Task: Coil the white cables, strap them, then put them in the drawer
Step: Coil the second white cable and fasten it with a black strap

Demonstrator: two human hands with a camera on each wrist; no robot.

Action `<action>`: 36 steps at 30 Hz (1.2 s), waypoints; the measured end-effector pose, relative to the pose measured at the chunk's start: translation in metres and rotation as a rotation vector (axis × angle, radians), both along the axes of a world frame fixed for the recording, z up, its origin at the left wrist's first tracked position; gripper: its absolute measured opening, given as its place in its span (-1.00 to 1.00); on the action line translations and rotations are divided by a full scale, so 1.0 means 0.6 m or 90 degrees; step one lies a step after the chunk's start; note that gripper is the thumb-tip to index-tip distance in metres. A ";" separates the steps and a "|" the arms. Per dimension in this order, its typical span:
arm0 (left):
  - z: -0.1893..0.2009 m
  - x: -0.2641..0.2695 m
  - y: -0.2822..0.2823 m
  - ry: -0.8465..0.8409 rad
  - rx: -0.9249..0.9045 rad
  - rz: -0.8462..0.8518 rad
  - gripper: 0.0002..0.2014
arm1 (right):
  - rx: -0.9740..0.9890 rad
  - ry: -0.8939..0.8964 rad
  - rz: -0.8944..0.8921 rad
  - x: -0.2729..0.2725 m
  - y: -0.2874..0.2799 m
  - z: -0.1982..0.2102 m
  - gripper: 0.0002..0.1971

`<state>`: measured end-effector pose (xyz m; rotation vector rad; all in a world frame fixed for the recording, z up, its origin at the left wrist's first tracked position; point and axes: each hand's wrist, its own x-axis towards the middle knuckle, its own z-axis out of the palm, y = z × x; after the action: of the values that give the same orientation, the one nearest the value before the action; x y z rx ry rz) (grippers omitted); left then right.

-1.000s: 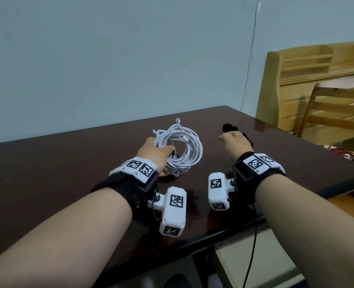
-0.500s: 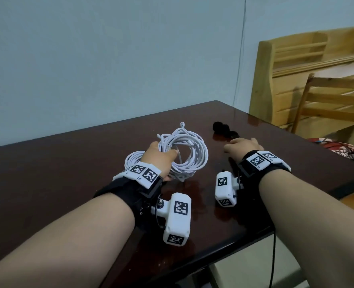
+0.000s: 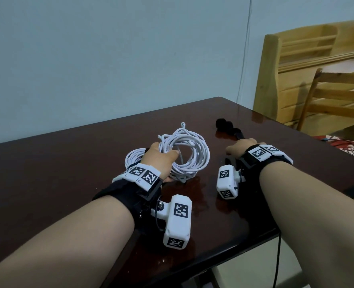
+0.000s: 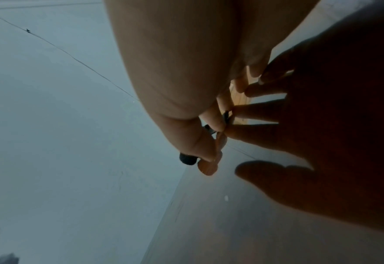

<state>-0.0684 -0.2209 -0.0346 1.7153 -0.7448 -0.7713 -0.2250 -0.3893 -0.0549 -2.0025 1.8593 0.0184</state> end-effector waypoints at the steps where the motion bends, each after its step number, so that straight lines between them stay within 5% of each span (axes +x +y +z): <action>1: 0.000 0.000 0.001 0.004 0.000 -0.002 -0.84 | -0.007 0.005 -0.004 -0.002 0.010 0.009 -0.47; 6: -0.003 0.000 0.005 0.004 -0.003 -0.002 -0.86 | -0.053 0.012 -0.036 -0.002 0.025 0.017 -0.53; 17: -0.004 0.011 -0.002 0.023 -0.005 0.008 -0.83 | -0.029 0.017 0.023 0.021 -0.036 -0.007 -0.29; 22: -0.010 0.016 -0.005 0.037 -0.002 0.008 -0.85 | -0.006 0.108 0.045 0.016 -0.017 0.020 -0.80; 28: -0.009 0.014 0.001 0.043 -0.008 0.005 -0.85 | -0.028 0.075 0.079 0.032 -0.001 0.038 -0.57; 32: -0.008 0.014 0.018 0.035 -0.013 0.000 -0.84 | -0.166 0.046 0.082 0.035 0.015 0.008 -0.64; 36: -0.004 0.020 0.035 0.028 -0.016 0.003 -0.85 | -0.125 0.032 0.169 0.033 0.019 0.013 -0.61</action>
<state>-0.0561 -0.1997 -0.0369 1.6711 -0.7166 -0.7910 -0.2051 -0.3782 -0.0468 -2.3923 1.6675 -0.0403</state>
